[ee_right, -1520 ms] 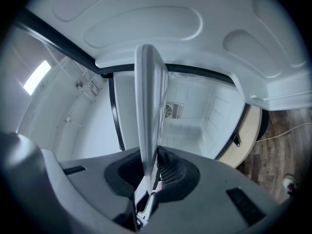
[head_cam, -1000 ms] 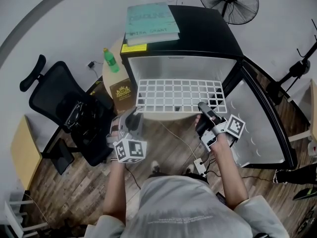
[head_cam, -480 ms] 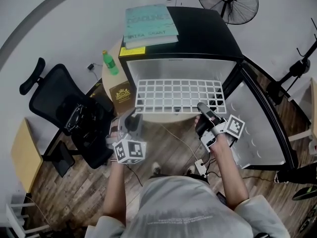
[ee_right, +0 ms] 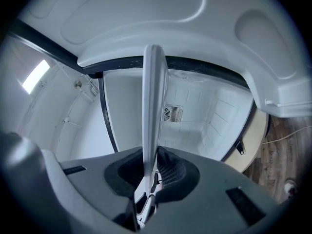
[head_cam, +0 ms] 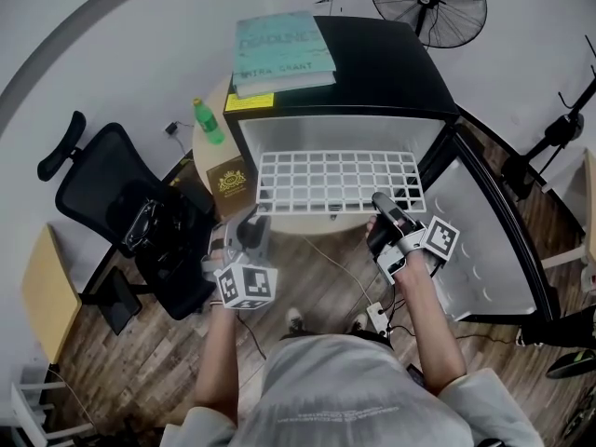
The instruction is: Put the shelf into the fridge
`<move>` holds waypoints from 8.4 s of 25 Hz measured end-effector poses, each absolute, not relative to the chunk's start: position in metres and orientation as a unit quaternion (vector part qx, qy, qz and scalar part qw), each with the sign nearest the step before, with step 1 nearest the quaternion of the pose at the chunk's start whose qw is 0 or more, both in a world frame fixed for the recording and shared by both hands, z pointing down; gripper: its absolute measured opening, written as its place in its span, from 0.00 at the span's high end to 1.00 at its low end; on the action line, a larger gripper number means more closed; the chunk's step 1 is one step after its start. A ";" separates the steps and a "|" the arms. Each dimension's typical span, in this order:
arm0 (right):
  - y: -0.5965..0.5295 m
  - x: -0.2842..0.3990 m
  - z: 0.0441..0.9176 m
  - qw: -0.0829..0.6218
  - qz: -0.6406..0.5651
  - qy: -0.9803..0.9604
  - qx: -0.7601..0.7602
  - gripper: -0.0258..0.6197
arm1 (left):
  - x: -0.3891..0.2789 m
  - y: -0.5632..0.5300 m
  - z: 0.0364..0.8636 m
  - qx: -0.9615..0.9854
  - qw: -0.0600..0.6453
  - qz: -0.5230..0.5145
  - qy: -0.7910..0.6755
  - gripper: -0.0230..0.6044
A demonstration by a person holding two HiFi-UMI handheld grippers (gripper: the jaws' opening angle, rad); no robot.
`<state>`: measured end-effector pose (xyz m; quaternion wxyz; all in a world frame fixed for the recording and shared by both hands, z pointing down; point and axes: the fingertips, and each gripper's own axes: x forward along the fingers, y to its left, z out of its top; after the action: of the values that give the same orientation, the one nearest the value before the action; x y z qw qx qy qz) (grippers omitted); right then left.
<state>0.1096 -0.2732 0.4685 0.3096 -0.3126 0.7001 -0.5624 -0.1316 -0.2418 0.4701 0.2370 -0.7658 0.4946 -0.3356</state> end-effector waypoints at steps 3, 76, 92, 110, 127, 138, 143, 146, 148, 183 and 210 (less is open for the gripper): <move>-0.277 0.111 0.470 0.311 -0.562 0.695 -0.322 0.87 | -0.131 -0.245 0.470 -0.767 0.236 -0.336 0.493 0.81; -0.335 0.042 0.479 0.263 -0.605 0.692 -0.292 0.89 | -0.132 -0.319 0.481 -0.764 0.192 -0.352 0.505 0.78; -0.357 0.045 0.477 0.287 -0.603 0.682 -0.298 0.89 | -0.131 -0.322 0.474 -0.746 0.217 -0.361 0.516 0.84; -0.377 0.045 0.477 0.286 -0.604 0.678 -0.307 0.89 | -0.109 -0.344 0.467 -0.731 0.231 -0.370 0.525 0.89; -0.406 0.044 0.475 0.291 -0.603 0.673 -0.315 0.89 | -0.106 -0.373 0.467 -0.712 0.193 -0.371 0.564 0.91; -0.416 0.044 0.476 0.288 -0.601 0.675 -0.318 0.89 | -0.081 -0.369 0.477 -0.740 0.187 -0.360 0.536 0.91; -0.413 0.043 0.470 0.274 -0.563 0.701 -0.340 0.87 | -0.083 -0.363 0.468 -0.742 0.183 -0.352 0.541 0.91; -0.408 0.046 0.469 0.260 -0.541 0.714 -0.360 0.87 | -0.086 -0.357 0.461 -0.748 0.170 -0.340 0.545 0.91; -0.401 0.048 0.468 0.253 -0.531 0.721 -0.367 0.86 | -0.087 -0.351 0.457 -0.754 0.159 -0.329 0.545 0.91; -0.185 0.118 0.335 -0.143 0.082 0.867 -0.471 0.94 | -0.077 -0.203 0.337 -0.825 0.205 -0.180 0.494 0.91; -0.194 0.114 0.312 -0.143 0.116 0.866 -0.464 0.94 | -0.072 -0.206 0.316 -0.815 0.239 -0.194 0.491 0.91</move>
<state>0.1144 -0.1936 0.3117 -0.1430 -0.4642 0.8664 0.1158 -0.0724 -0.2065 0.3155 0.2395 -0.8150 0.4907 -0.1940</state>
